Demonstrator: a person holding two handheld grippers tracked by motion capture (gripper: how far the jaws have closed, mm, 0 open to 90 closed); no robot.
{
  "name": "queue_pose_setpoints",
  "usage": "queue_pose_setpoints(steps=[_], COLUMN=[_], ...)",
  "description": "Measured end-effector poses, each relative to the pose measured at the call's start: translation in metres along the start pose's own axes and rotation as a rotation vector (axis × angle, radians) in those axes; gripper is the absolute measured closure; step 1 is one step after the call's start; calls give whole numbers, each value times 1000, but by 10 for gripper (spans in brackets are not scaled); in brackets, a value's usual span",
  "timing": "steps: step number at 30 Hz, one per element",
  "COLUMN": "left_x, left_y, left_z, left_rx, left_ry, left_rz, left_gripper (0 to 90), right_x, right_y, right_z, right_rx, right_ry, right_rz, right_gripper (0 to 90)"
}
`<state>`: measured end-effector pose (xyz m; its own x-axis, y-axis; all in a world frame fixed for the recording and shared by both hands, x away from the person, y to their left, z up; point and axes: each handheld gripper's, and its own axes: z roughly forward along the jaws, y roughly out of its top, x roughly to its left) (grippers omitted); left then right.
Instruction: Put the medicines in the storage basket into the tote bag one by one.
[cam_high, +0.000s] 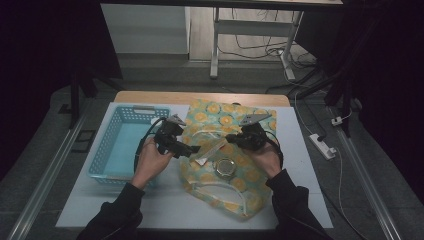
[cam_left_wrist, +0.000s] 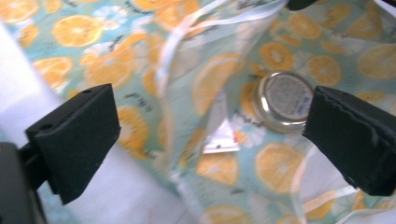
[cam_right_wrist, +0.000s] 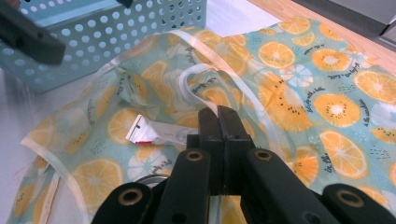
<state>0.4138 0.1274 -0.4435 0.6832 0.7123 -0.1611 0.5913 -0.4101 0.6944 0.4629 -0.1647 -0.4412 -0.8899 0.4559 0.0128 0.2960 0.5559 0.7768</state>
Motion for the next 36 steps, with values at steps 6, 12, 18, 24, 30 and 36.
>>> queue_pose_setpoints(steps=[6,12,18,24,30,36], left_x=[17,34,57,81,96,114], left_y=[-6,-14,-23,-32,-31,-27], left_z=[-10,-20,-32,-38,-38,-29], left_rx=[9,7,-1,-18,-5,22], left_ry=[19,71,122,120,189,203], left_rz=[-15,-35,-78,-122,-112,-143], left_gripper=[1,2,2,2,3,1], right_x=[0,1,0,0,0,0], right_y=[0,0,0,0,0,0], right_z=[0,0,1,1,2,1], right_rx=[0,-1,2,6,9,8], right_ry=[2,2,4,5,6,7], right_rz=[1,-1,-1,1,3,2], right_gripper=[900,900,900,900,900,900])
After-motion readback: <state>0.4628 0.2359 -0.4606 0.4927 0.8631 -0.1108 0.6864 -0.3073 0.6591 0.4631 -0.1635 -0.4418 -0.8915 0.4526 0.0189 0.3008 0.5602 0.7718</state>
